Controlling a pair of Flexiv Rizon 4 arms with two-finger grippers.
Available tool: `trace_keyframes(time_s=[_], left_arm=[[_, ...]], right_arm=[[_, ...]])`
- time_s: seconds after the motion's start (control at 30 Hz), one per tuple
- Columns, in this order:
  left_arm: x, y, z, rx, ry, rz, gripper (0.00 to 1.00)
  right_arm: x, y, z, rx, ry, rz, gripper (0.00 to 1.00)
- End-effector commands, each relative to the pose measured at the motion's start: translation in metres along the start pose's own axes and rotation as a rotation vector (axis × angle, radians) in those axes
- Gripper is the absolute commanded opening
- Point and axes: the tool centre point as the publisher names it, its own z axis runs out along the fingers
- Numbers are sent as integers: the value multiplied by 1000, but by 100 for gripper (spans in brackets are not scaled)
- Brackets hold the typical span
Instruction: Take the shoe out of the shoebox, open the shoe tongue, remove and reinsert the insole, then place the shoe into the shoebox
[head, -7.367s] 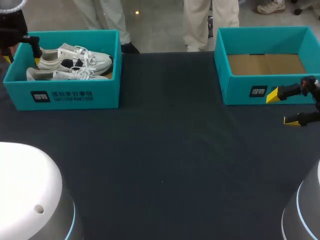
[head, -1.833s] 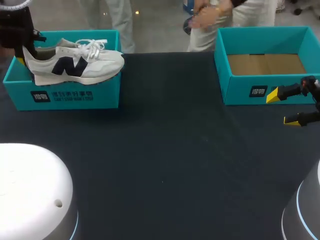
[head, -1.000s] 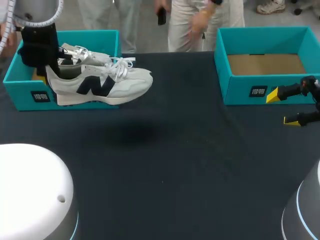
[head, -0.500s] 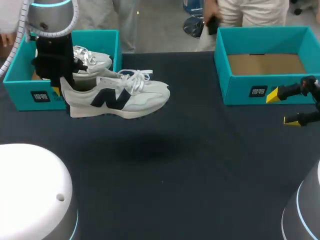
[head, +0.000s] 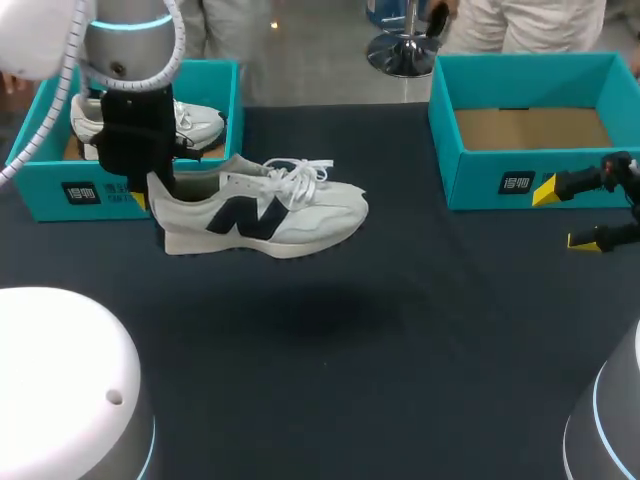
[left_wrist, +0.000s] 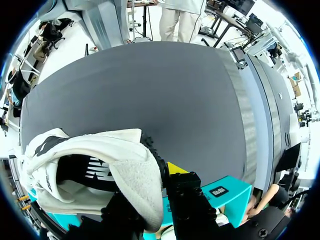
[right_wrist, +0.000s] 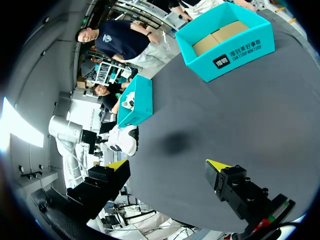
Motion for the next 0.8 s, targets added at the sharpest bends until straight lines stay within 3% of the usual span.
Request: trace_keyframes(time_s=[0.03,0.63,0.8], left_arm=[[0,-1,-1,-3,1,0,0],[0,-1,-1,-3,1,0,0],[-23,-18,-13,-9,-9,-58,0]], right_arm=[[0,-2,0,-3,-2,1,100],[0,-2,0,-3,-2,1,100],[0,-2,0,-3,-2,1,100]])
